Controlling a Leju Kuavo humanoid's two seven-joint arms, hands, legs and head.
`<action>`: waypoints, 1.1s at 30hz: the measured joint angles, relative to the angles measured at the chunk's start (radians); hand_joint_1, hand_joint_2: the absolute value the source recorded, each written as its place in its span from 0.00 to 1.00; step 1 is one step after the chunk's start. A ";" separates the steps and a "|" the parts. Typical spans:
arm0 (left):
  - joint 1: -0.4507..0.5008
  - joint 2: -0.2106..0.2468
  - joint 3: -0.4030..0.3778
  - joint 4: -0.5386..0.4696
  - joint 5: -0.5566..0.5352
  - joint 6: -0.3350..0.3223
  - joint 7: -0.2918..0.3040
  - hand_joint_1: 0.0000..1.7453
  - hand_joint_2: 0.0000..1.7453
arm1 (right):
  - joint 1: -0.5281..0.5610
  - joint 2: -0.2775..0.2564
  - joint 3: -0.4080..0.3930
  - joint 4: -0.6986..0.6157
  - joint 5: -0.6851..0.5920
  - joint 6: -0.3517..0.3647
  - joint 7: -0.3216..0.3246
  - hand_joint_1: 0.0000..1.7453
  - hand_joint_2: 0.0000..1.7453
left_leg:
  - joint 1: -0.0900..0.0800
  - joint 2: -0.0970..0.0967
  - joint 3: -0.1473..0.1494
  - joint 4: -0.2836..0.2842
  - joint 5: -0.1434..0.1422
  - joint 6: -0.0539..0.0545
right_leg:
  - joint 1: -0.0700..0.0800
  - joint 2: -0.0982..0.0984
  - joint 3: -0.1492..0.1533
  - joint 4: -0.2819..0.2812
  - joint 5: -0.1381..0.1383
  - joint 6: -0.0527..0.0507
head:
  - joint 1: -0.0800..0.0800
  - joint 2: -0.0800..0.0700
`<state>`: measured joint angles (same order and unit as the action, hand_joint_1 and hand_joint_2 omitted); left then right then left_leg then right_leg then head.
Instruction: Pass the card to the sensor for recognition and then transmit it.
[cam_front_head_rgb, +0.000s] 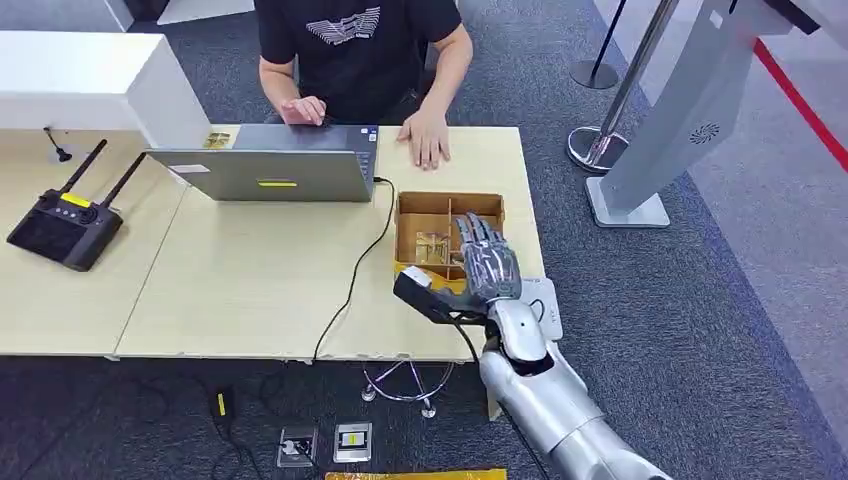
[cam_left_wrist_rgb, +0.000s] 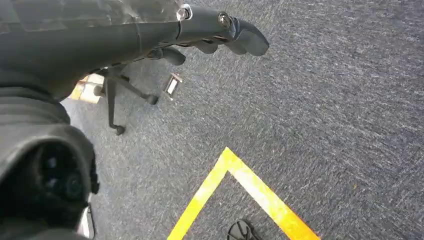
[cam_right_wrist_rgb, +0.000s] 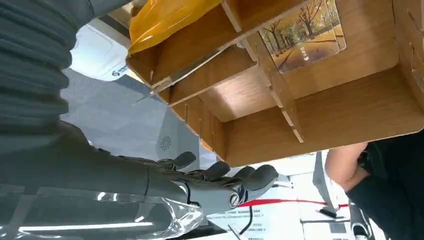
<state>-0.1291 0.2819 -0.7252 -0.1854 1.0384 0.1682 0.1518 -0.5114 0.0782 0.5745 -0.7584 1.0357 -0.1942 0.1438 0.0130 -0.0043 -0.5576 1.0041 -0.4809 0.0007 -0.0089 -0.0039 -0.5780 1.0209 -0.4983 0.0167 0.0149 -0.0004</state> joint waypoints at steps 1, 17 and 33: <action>0.000 0.000 0.000 0.000 0.001 0.000 0.000 0.00 0.00 | -0.001 0.000 0.000 0.005 0.000 -0.002 0.000 0.00 1.00 | 0.000 0.000 0.000 0.000 0.000 0.000 | 0.000 0.000 0.000 0.000 0.000 0.000 | 0.000 0.000; 0.000 0.000 0.000 0.000 0.003 0.000 0.003 0.00 0.00 | -0.011 0.000 0.000 0.061 0.001 -0.028 0.001 0.00 1.00 | 0.000 0.000 0.000 0.000 0.000 0.000 | 0.000 0.000 0.000 0.000 0.000 0.000 | 0.000 0.000; 0.000 0.000 -0.007 0.000 0.004 -0.005 0.002 0.00 0.00 | -0.023 -0.014 -0.003 0.097 -0.003 -0.038 -0.019 0.00 1.00 | 0.000 0.000 0.000 0.000 0.000 0.000 | 0.000 0.000 0.000 0.000 0.000 0.000 | 0.000 0.000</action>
<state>-0.1289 0.2823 -0.7324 -0.1854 1.0422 0.1629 0.1541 -0.5340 0.0641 0.5718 -0.6611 1.0323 -0.2323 0.1251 0.0130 -0.0042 -0.5573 1.0042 -0.4809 0.0007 -0.0089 -0.0036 -0.5781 1.0208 -0.4983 0.0167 0.0145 -0.0004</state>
